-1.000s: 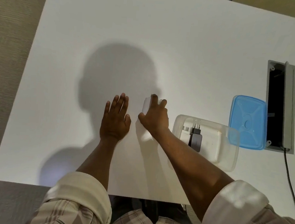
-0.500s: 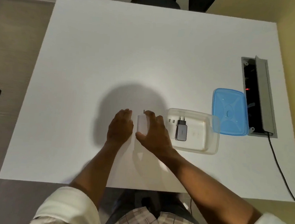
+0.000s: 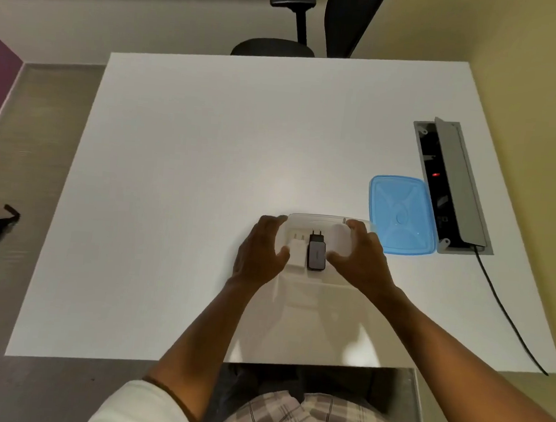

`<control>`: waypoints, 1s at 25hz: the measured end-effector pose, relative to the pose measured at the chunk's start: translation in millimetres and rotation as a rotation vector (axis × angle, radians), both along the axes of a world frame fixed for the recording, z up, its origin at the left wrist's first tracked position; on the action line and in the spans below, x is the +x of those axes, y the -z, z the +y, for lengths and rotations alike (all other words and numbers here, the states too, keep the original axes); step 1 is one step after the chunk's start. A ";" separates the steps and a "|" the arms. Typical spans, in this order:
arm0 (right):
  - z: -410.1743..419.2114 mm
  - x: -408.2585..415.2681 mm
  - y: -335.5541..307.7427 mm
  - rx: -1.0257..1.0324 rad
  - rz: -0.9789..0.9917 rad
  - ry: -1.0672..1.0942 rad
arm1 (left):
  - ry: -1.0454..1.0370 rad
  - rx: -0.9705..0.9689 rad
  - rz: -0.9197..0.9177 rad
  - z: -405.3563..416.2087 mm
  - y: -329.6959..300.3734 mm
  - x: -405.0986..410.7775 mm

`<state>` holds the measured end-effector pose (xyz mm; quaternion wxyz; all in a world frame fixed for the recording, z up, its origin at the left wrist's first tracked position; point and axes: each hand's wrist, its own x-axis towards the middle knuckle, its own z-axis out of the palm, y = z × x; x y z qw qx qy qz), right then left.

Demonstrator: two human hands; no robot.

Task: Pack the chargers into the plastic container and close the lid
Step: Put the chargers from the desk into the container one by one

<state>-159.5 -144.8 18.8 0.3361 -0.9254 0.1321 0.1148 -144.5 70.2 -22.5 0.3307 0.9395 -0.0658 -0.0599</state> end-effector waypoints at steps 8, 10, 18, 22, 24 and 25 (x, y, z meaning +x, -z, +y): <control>-12.0 -7.1 21.7 -0.152 0.134 -0.148 | 0.110 0.106 0.121 -20.2 13.8 -14.2; -3.0 -10.1 31.0 -0.173 0.184 -0.144 | 0.107 0.180 0.148 -14.9 19.0 -22.9; 0.9 12.9 48.3 -0.247 0.272 -0.217 | 0.132 0.245 0.225 -18.1 14.4 -13.7; -5.8 14.9 52.3 -0.246 0.279 -0.228 | 0.183 0.267 0.261 -22.7 9.2 -11.4; -6.3 15.2 52.4 -0.230 0.273 -0.227 | 0.175 0.278 0.294 -19.5 6.9 -12.9; -7.0 14.6 52.2 -0.216 0.272 -0.223 | 0.173 0.279 0.302 -18.2 6.3 -14.3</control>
